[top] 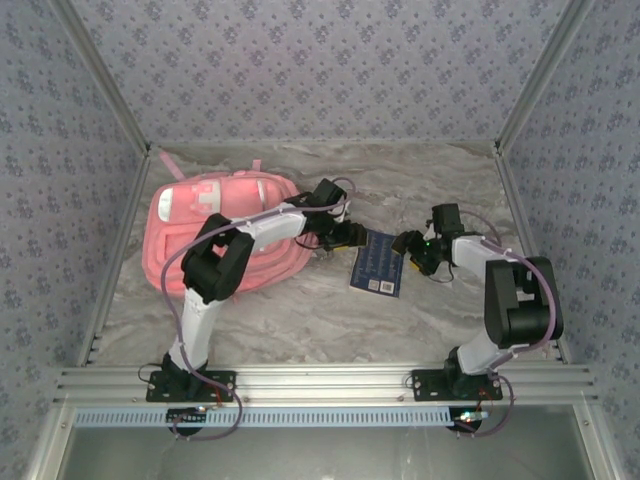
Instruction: Pack books, pencil case, and school supplies into a backpack
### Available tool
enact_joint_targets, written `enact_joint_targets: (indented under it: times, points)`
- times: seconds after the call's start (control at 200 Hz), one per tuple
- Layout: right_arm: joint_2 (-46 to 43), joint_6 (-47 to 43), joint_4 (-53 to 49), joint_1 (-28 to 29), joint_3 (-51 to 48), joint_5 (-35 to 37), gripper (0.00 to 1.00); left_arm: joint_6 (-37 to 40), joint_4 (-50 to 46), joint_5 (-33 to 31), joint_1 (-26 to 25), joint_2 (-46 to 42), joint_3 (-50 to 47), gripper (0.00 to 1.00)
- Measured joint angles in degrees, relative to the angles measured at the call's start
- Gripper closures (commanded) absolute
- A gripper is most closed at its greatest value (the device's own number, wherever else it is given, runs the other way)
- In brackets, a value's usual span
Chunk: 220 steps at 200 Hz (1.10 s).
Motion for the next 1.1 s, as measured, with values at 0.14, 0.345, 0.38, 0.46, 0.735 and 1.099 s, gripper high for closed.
enact_joint_targets:
  times: [0.14, 0.345, 0.38, 0.46, 0.735, 1.099]
  points:
    - [0.9, 0.4, 0.7, -0.1, 0.0, -0.6, 0.36, -0.4, 0.3, 1.2, -0.1, 2.0, 0.5, 0.39]
    - [2.1, 0.5, 0.0, 0.2, 0.9, -0.3, 0.37, -1.5, 1.2, 4.0, -0.7, 3.9, 3.4, 0.43]
    - [2.3, 0.5, -0.3, 0.4, 1.1, -0.1, 0.37, -1.6, 1.3, 4.5, -1.0, 4.3, 3.7, 0.44]
    - [2.6, 0.6, -0.7, 0.8, 1.5, 0.5, 0.37, -1.9, 1.5, 5.7, -1.5, 4.7, 4.1, 0.45]
    - [3.0, 1.1, -1.4, 0.9, 2.0, 1.0, 0.39, -2.4, 1.5, 7.5, -2.1, 4.7, 5.5, 0.6]
    - [3.0, 1.8, -1.4, 0.9, 2.0, 1.2, 0.4, -6.3, 6.3, 11.0, -2.1, 2.7, 3.5, 0.79]
